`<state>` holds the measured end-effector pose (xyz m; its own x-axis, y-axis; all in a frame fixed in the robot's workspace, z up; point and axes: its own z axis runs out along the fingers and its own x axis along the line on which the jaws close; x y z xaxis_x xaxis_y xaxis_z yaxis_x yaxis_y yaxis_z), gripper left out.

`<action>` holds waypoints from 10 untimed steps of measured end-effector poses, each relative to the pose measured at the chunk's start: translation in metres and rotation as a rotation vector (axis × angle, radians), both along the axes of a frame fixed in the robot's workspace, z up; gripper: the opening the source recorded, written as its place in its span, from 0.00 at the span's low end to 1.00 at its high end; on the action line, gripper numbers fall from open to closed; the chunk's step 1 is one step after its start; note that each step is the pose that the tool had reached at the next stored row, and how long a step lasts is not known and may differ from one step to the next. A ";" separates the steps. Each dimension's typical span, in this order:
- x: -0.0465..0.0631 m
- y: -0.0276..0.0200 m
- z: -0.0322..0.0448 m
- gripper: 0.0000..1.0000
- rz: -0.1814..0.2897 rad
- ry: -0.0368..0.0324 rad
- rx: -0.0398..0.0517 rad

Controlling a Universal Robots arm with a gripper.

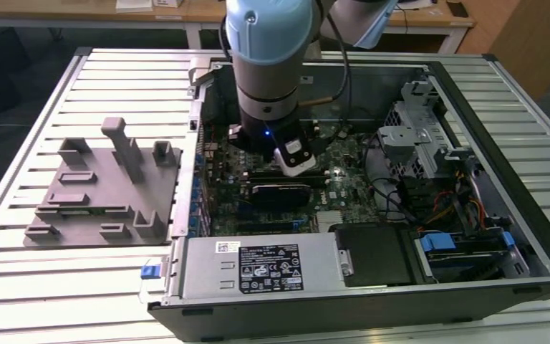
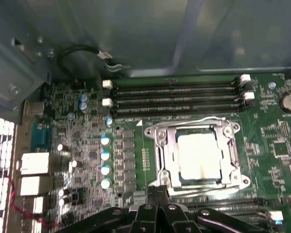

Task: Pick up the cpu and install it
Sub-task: 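Install the second cpu locking lever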

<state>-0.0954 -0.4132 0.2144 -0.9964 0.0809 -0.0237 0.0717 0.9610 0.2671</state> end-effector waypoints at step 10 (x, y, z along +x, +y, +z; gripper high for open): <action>0.008 0.0230 -0.0005 0.11 0.000 0.0001 -0.0404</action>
<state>-0.0874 -0.3902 0.2140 -0.9964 0.0800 -0.0269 0.0719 0.9710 0.2280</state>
